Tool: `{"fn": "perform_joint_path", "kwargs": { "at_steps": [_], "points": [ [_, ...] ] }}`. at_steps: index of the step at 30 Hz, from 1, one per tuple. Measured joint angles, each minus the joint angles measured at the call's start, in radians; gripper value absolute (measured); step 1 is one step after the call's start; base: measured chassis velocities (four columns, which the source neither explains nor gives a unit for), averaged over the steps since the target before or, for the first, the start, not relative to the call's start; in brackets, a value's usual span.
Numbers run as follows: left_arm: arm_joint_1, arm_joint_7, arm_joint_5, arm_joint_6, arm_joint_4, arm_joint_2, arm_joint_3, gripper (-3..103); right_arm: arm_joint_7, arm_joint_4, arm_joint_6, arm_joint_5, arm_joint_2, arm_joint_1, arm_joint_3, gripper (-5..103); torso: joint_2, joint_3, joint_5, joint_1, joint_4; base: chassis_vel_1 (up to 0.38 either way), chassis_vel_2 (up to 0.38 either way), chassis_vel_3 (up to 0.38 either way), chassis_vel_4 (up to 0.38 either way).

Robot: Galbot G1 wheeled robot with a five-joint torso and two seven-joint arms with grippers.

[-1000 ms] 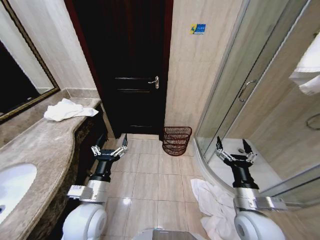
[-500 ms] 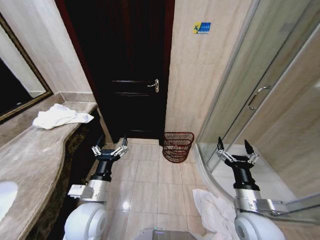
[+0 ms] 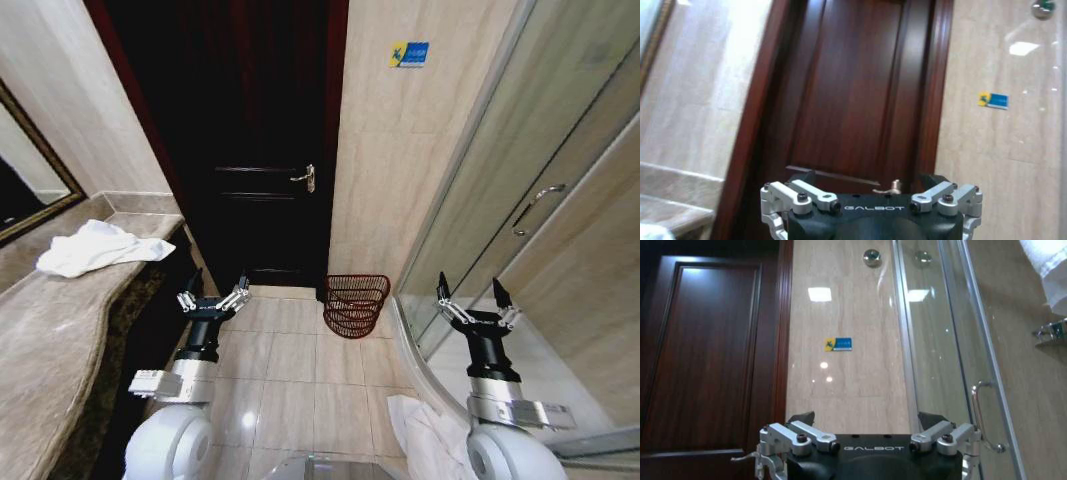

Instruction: Discard the used towel into the hamper.

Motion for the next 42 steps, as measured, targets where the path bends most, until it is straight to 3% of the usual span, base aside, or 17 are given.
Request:
{"fn": "perform_joint_path", "kwargs": {
  "at_steps": [36,38,42],
  "points": [
    [0.036,-0.019,0.066,-0.016,-0.001,-0.054,-0.028,100,0.01,-0.019,0.033,-0.016,-0.023,0.011,-0.02,100,0.0,0.0,0.0,0.0,0.0,0.086,0.08,0.085,0.088],
    [0.031,-0.046,0.08,-0.016,-0.001,-0.063,-0.029,100,0.014,-0.045,0.076,-0.055,-0.023,0.033,-0.011,100,0.0,0.0,0.0001,0.001,0.0003,0.101,0.127,0.105,0.098],
    [0.034,-0.095,0.11,-0.024,0.014,-0.082,-0.038,100,0.03,-0.052,0.07,-0.056,-0.03,0.047,-0.011,100,0.0,0.0,0.0,0.001,0.0003,0.073,0.077,0.083,0.076]
  ]
}}
